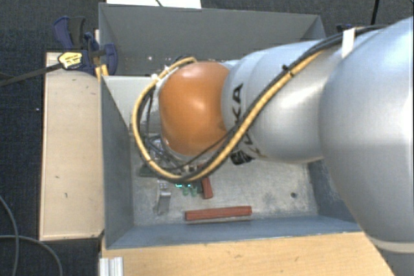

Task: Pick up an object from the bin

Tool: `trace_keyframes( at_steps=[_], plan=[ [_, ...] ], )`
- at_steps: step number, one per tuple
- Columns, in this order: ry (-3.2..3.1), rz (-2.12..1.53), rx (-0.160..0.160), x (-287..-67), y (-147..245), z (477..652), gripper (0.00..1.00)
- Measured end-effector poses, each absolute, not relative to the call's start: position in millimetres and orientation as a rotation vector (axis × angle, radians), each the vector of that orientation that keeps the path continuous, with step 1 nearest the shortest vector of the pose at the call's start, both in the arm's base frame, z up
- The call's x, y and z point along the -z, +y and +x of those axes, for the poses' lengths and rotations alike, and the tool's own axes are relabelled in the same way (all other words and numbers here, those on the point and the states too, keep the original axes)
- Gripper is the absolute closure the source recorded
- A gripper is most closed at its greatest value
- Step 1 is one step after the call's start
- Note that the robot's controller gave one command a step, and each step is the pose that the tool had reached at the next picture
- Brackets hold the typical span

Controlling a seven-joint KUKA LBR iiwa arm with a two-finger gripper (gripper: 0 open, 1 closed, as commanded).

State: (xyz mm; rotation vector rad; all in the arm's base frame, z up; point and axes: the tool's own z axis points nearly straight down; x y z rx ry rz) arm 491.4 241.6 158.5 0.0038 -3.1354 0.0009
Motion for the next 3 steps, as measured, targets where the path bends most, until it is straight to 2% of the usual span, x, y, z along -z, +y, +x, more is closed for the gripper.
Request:
trace_keyframes(
  at_steps=[2,3],
  plan=[
    [-3.143,0.099,0.002,-159.5,241.7,496.4,0.00],
    [-3.147,0.191,0.008,-106.3,231.6,541.6,0.00]
  ],
)
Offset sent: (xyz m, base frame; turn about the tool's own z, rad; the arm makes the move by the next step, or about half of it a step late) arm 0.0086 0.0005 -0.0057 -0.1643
